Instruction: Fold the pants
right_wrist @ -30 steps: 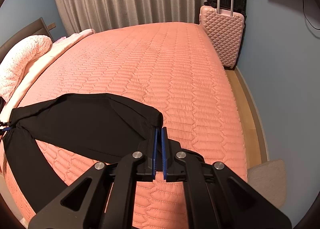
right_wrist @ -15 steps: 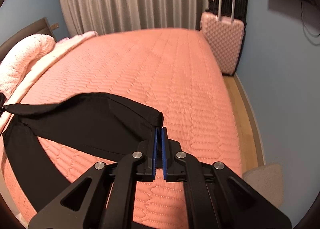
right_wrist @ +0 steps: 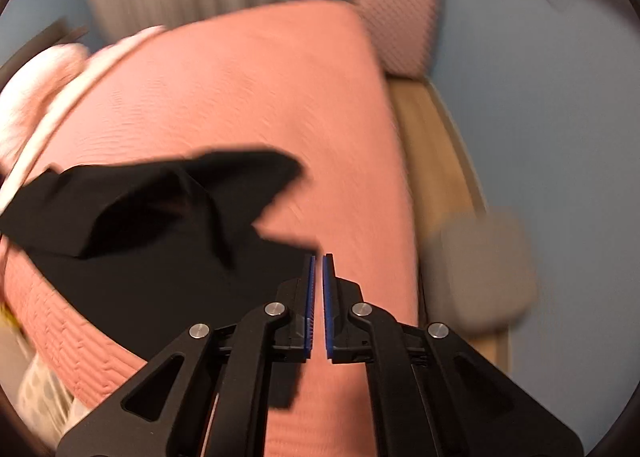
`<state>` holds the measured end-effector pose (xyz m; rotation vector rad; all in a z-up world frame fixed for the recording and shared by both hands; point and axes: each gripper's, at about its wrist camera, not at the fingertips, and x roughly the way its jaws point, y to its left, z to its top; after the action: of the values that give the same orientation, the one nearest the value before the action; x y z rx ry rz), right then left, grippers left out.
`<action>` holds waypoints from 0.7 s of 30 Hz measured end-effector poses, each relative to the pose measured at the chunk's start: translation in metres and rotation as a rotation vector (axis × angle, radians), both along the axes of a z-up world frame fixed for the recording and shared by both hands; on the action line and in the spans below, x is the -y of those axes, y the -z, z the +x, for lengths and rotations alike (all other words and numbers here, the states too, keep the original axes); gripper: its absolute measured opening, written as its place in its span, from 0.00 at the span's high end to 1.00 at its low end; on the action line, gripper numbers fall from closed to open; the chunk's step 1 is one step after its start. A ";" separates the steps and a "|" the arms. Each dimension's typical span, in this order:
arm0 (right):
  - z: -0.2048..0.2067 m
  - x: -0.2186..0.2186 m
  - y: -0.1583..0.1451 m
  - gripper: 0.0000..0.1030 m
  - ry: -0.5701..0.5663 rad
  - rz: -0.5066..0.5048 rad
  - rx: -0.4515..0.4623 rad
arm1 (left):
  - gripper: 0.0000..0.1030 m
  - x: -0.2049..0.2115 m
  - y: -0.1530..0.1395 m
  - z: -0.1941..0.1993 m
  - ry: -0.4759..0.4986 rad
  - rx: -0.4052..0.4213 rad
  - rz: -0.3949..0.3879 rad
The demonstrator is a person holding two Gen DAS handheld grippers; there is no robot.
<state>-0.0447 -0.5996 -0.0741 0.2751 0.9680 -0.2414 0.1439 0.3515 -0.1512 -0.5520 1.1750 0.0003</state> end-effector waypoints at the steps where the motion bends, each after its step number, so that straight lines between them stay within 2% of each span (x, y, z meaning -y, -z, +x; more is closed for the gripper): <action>1: -0.009 0.000 0.007 0.97 0.051 0.062 0.029 | 0.93 0.001 0.008 -0.003 -0.015 -0.007 0.000; 4: -0.008 -0.001 0.022 0.76 0.129 0.251 0.076 | 0.93 0.004 0.014 -0.007 -0.057 0.019 -0.002; 6: 0.012 -0.015 0.033 0.57 0.115 0.265 0.063 | 0.93 0.004 0.012 -0.010 -0.070 0.027 0.003; 7: 0.023 -0.023 0.035 0.57 0.103 0.225 0.048 | 0.93 0.004 0.010 -0.011 -0.078 0.031 0.002; 9: 0.047 -0.050 0.036 0.53 0.067 0.060 0.003 | 0.93 0.003 0.010 -0.012 -0.090 0.028 0.003; 10: 0.062 -0.071 0.033 0.52 0.009 -0.057 -0.010 | 0.93 0.005 0.009 -0.012 -0.088 0.029 0.012; 12: 0.079 -0.108 0.033 0.39 -0.112 -0.223 -0.009 | 0.93 0.006 0.006 -0.009 -0.077 0.027 0.038; 13: 0.089 -0.125 0.034 0.28 -0.169 -0.303 -0.015 | 0.93 0.008 0.005 -0.009 -0.072 0.027 0.048; 14: 0.096 -0.136 0.036 0.27 -0.207 -0.353 -0.025 | 0.93 0.009 0.005 -0.007 -0.072 0.023 0.054; 15: 0.105 -0.143 0.039 0.28 -0.233 -0.389 -0.037 | 0.93 0.009 0.005 -0.007 -0.073 0.023 0.053; 16: 0.113 -0.147 0.043 0.33 -0.253 -0.401 -0.047 | 0.93 0.012 0.005 -0.005 -0.076 0.022 0.055; 18: 0.132 -0.140 0.052 0.93 -0.257 -0.360 -0.104 | 0.93 0.012 0.004 -0.004 -0.082 0.020 0.058; 21: 0.129 -0.130 0.030 0.97 -0.261 -0.330 -0.067 | 0.93 0.011 -0.004 -0.004 -0.082 0.036 0.041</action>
<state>0.0846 -0.4700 -0.1040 -0.1623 1.0024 -0.1679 0.1395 0.3405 -0.1470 -0.5613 1.1139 0.0847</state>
